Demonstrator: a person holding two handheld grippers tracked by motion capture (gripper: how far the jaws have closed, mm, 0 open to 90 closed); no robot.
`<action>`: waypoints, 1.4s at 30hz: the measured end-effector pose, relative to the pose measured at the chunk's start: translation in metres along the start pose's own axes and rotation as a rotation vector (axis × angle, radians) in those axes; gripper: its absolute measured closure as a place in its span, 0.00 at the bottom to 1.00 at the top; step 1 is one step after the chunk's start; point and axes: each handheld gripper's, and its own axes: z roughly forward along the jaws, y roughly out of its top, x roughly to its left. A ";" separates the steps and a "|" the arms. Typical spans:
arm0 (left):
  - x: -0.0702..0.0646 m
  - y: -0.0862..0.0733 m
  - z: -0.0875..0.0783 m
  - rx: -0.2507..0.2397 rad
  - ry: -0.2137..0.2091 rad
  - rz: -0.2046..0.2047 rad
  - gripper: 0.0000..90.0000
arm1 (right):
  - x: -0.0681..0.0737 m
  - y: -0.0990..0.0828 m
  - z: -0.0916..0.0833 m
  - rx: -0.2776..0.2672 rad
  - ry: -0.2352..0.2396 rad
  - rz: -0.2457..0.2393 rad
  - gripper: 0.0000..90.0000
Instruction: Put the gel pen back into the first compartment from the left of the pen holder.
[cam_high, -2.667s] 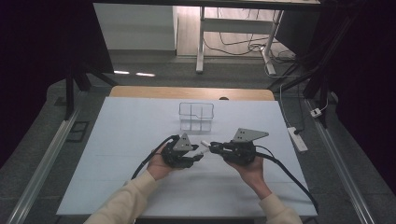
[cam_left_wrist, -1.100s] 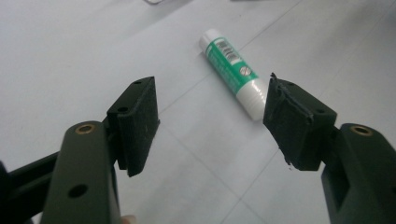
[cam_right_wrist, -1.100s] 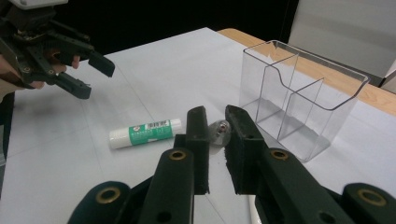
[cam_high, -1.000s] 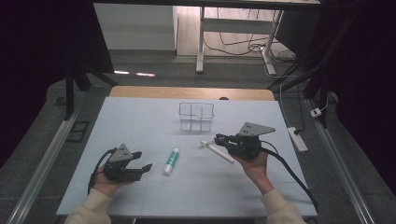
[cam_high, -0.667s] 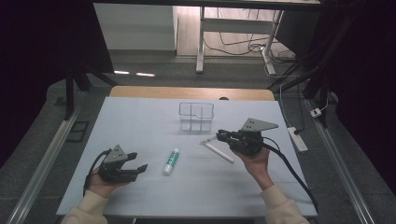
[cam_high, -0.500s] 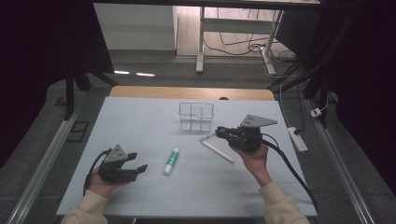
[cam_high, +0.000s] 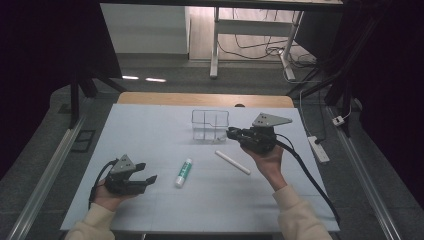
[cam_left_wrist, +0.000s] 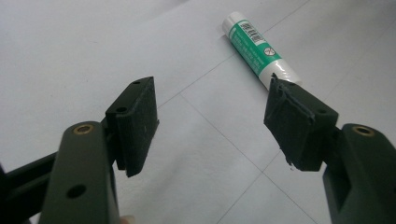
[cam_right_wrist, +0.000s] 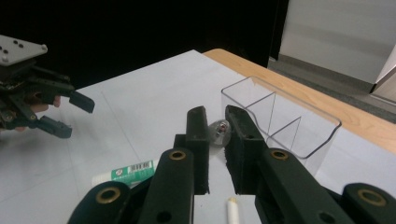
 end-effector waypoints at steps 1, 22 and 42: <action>0.000 0.000 0.000 0.000 -0.001 0.001 0.39 | 0.000 0.002 0.000 0.001 0.001 0.000 0.88; 0.001 0.000 0.001 0.002 -0.001 -0.003 0.38 | -0.014 0.037 0.013 -0.021 -0.020 0.001 0.88; 0.004 0.000 0.002 0.008 -0.008 -0.007 0.38 | -0.034 0.068 0.052 0.009 -0.022 0.008 0.88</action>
